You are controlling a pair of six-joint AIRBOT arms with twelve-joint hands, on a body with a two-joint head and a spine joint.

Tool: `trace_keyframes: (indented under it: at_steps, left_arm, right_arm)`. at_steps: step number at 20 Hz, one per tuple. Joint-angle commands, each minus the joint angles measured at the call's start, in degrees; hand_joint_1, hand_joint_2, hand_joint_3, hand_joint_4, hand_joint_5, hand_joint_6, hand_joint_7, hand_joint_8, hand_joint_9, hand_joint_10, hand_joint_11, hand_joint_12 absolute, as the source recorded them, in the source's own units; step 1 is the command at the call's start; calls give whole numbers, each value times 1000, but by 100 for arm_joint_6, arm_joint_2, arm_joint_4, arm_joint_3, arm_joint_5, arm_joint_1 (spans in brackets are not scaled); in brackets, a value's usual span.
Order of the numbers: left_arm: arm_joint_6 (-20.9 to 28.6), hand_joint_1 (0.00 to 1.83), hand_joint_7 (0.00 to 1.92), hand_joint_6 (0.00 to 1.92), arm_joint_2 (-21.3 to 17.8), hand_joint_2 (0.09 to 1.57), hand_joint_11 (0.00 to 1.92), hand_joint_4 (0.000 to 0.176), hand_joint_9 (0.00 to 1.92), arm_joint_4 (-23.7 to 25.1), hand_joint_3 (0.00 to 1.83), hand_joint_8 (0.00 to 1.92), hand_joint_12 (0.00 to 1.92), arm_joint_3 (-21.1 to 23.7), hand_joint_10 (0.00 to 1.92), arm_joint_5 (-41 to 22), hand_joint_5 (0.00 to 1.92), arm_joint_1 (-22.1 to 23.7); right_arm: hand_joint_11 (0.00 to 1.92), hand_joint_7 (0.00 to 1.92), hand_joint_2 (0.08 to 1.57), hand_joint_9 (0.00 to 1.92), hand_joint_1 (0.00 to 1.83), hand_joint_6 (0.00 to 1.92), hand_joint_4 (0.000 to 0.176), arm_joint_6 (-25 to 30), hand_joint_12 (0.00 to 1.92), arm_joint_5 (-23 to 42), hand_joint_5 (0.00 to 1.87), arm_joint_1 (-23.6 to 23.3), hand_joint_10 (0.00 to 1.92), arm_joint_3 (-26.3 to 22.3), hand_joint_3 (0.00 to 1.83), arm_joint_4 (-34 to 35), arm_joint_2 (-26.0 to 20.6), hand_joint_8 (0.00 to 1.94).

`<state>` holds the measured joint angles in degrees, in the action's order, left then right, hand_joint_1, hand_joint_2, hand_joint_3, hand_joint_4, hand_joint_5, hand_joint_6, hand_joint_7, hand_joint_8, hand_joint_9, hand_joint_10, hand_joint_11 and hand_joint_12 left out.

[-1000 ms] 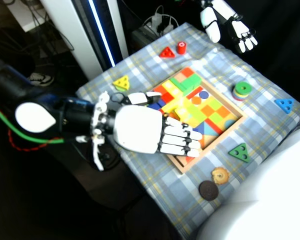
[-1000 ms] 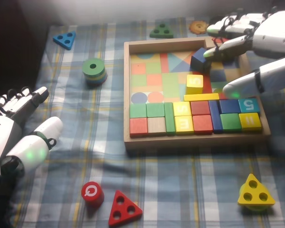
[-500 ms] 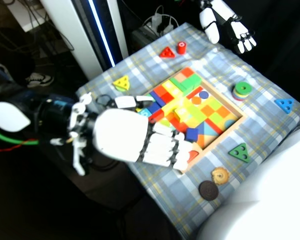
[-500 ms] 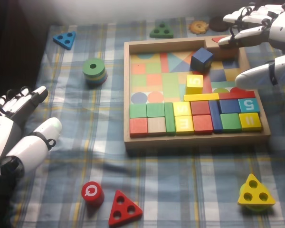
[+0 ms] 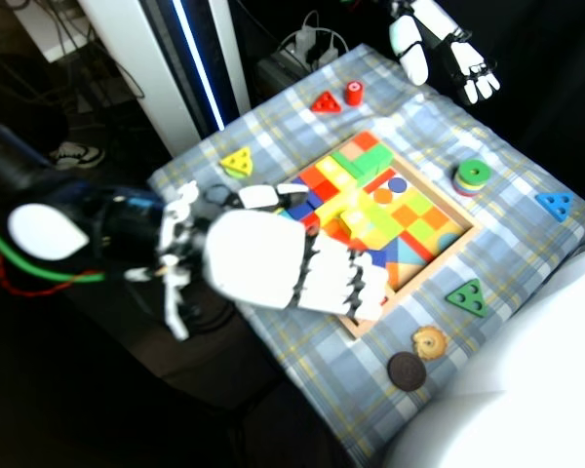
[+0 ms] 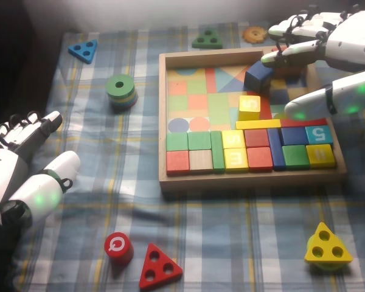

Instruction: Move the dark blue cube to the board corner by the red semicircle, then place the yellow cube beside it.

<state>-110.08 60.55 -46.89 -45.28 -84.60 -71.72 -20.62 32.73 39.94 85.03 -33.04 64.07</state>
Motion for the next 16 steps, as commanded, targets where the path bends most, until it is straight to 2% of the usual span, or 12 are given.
trace_keyframes:
  at_steps: [1, 2, 4, 6, 7, 8, 9, 11, 12, 14, 15, 16]
  left_arm:
    - [34, 119, 166, 4, 12, 1395, 0, 60, 120, 282, 1, 1, 0, -28, 1, -619, 297, 18]
    - [34, 134, 174, 5, 11, 1387, 0, 58, 125, 282, 0, 3, 0, -28, 3, -618, 307, 18]
    - [34, 142, 183, 5, 10, 1386, 0, 59, 142, 282, 0, 4, 0, -34, 6, -615, 317, 18]
    - [40, 139, 169, 0, 14, 1393, 0, 62, 124, 283, 2, 0, 0, -41, 0, -610, 306, 18]
    - [46, 140, 166, 0, 17, 1397, 0, 62, 123, 283, 3, 0, 0, -45, 1, -610, 302, 18]
    - [58, 138, 169, 0, 21, 1395, 0, 67, 133, 283, 2, 1, 0, -53, 5, -609, 302, 19]
    - [80, 138, 170, 0, 22, 1392, 0, 73, 137, 283, 0, 2, 0, -59, 6, -606, 297, 19]
    - [83, 120, 156, 0, 21, 1392, 0, 78, 129, 290, 1, 1, 0, -62, 2, -603, 288, 19]
    - [85, 106, 152, 0, 20, 1391, 0, 90, 122, 291, 1, 0, 0, -62, 0, -603, 280, 19]
    - [86, 117, 160, 3, 20, 1391, 0, 86, 133, 289, 0, 3, 0, -59, 4, -602, 287, 19]
    - [86, 117, 160, 3, 20, 1391, 0, 86, 133, 287, 0, 3, 0, -57, 4, -600, 287, 18]
    - [87, 125, 162, 8, 19, 1402, 0, 59, 135, 286, 5, 4, 0, -53, 5, -600, 301, 18]
  right_arm:
    - [0, 0, 989, 0, 0, 0, 51, 2, 0, 503, 287, -89, 0, 45, 15, 227, 18, 0]
    - [0, 0, 1008, 0, 0, 4, 42, 2, 0, 503, 295, -113, 0, 58, 22, 209, 45, 0]
    - [0, 0, 976, 0, 0, 1, 64, 2, 0, 503, 288, -136, 0, 70, 5, 178, 70, 0]
    - [0, 0, 994, 0, 0, 2, 33, 13, 0, 503, 289, -148, 0, 85, 12, 126, 115, 0]
    - [0, 0, 993, 0, 0, 4, 44, 40, 0, 503, 294, -148, 0, 90, 10, 102, 142, 0]
    - [0, 0, 1008, 0, 0, 5, 41, 56, 0, 503, 298, -148, 0, 90, 16, 69, 166, 0]
    - [0, 0, 1019, 0, 0, 5, 17, 71, 0, 502, 300, -148, 0, 94, 20, 19, 197, 0]
    - [0, 0, 1018, 0, 0, 2, 1, 223, 0, 467, 294, -147, 0, 106, 17, -145, 218, 0]
    - [0, 0, 991, 0, 0, 1, 7, 279, 0, 439, 291, -147, 0, 108, 4, -208, 218, 0]
    - [0, 0, 964, 0, 0, 1, 24, 353, 0, 359, 293, -146, 0, 110, 0, -352, 214, 0]
    - [0, 0, 964, 0, 0, 1, 24, 403, 0, 317, 293, -146, 0, 109, 0, -411, 207, 0]
    - [0, 0, 957, 0, 0, 0, 37, 461, 0, 265, 284, -145, 0, 100, 0, -477, 172, 0]
